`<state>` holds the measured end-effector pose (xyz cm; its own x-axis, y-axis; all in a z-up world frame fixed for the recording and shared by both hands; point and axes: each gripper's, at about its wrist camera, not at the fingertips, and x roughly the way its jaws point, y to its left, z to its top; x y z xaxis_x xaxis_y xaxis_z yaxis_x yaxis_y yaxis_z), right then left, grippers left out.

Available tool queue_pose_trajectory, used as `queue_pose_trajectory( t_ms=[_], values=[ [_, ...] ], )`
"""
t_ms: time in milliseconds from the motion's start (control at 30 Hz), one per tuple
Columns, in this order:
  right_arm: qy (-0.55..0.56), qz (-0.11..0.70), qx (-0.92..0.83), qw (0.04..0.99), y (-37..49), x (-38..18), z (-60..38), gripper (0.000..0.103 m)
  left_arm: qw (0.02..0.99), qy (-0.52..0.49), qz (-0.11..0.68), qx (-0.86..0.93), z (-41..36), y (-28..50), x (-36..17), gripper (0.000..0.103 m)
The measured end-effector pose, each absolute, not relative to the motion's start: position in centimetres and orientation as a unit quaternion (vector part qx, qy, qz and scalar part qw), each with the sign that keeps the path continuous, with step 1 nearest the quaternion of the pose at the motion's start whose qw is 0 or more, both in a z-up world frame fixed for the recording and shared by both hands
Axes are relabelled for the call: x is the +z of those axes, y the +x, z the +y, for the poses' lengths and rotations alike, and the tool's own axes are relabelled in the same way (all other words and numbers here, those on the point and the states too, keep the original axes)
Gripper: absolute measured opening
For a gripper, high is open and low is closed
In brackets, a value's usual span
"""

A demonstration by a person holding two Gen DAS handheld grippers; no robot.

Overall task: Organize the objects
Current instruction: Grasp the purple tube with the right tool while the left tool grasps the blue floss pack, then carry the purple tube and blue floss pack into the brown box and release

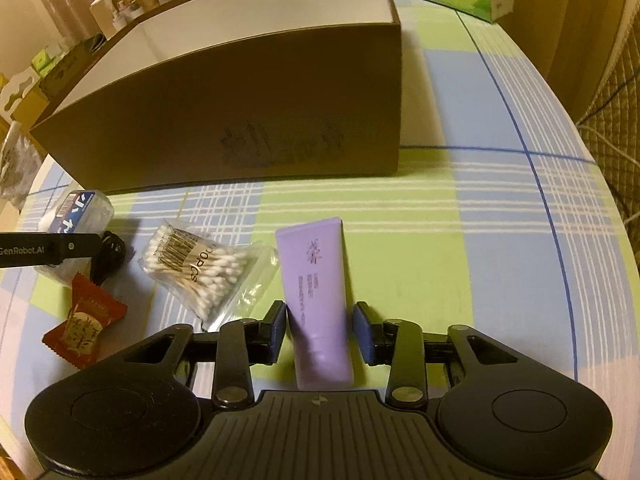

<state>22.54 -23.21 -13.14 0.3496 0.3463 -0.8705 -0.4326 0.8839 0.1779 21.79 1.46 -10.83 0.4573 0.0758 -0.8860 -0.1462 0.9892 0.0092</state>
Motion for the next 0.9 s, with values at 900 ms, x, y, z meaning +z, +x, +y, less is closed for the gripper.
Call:
queue_pose_trajectory(
  t_ms=[900],
  values=[
    [-0.088, 0.49, 0.251, 0.83, 20.7, -12.0, -21.5, 0.031, 0.864, -0.037, 0.5, 0.053, 2.5, 19.1, -7.9, 0.053]
  ],
)
